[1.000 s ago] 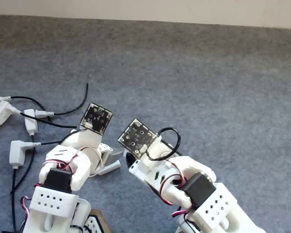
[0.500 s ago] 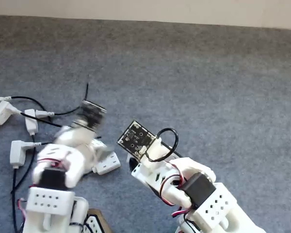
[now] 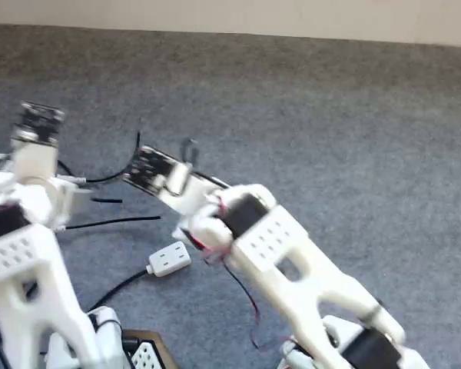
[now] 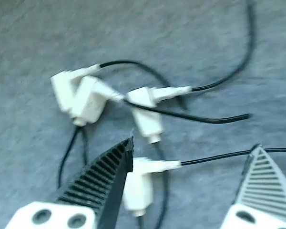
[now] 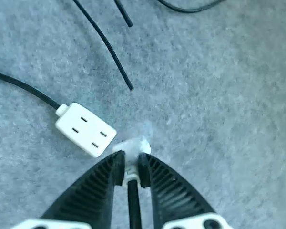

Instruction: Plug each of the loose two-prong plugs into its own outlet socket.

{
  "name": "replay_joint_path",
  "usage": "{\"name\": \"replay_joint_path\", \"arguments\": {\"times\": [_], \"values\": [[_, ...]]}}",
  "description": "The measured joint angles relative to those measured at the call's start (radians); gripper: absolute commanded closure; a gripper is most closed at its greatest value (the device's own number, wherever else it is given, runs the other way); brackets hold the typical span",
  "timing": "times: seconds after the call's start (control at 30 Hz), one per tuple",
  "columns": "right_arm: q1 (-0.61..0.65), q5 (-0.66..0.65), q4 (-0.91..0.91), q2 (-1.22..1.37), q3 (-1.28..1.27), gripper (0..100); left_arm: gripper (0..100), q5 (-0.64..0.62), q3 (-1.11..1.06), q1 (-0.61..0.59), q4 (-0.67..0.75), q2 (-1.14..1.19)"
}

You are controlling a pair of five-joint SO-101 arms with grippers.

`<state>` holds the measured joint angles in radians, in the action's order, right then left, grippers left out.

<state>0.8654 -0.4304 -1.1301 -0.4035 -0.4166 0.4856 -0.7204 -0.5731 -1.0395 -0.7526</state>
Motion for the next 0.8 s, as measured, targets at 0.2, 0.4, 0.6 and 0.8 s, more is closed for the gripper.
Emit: {"name": "replay_joint_path", "arguments": {"times": [0.2, 0.4, 0.6, 0.8], "values": [[0.055, -0.241, -0.054, 0.207, 0.140, 99.3, 64, 0.127, 0.249, -0.238, 0.060, 0.364], [0.063, -0.393, -0.097, 0.278, 0.140, 99.3, 64, 0.157, 0.405, -0.387, 0.216, 0.671], [0.071, -0.408, -0.101, 0.278, 0.141, 99.3, 64, 0.172, 0.457, -0.399, 0.238, 0.799], [0.112, -0.408, -0.166, 0.279, 0.261, 99.3, 64, 0.173, 0.457, -0.400, 0.238, 0.809]]}}
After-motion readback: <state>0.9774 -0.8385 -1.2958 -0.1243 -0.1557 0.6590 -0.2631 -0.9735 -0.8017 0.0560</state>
